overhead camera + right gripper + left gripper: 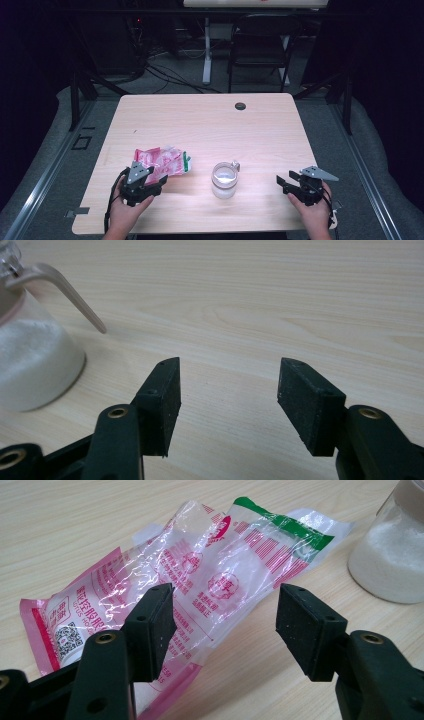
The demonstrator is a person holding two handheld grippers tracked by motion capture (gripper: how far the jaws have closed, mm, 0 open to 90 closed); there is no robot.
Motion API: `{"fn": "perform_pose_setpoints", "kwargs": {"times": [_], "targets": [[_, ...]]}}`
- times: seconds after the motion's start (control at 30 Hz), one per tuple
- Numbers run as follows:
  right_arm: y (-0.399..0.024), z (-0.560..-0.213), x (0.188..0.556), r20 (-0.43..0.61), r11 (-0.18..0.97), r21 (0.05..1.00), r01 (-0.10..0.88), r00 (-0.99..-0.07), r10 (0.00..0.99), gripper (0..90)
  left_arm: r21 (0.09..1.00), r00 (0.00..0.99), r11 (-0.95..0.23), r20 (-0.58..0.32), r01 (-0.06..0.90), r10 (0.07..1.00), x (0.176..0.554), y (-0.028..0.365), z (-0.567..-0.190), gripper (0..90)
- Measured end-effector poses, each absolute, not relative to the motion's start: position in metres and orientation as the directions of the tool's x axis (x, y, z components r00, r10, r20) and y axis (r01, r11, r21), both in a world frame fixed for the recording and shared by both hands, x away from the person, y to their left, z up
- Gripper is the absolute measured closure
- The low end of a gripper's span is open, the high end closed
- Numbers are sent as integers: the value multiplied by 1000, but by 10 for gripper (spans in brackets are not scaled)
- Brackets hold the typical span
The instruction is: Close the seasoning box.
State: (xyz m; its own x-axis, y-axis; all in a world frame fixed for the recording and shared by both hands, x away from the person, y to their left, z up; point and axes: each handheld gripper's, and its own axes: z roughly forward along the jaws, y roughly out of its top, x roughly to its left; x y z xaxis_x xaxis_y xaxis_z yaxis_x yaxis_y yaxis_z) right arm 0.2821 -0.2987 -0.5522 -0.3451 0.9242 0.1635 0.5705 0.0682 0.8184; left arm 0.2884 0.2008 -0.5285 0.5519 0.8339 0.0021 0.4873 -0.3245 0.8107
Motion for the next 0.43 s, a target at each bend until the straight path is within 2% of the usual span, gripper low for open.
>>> {"fn": "perform_pose_setpoints", "kwargs": {"times": [0.43], "targets": [[-290,-556,283,156,88,820,566,-367,917,422,809,553,-327,3,489,833,290,199,-530,402]]}}
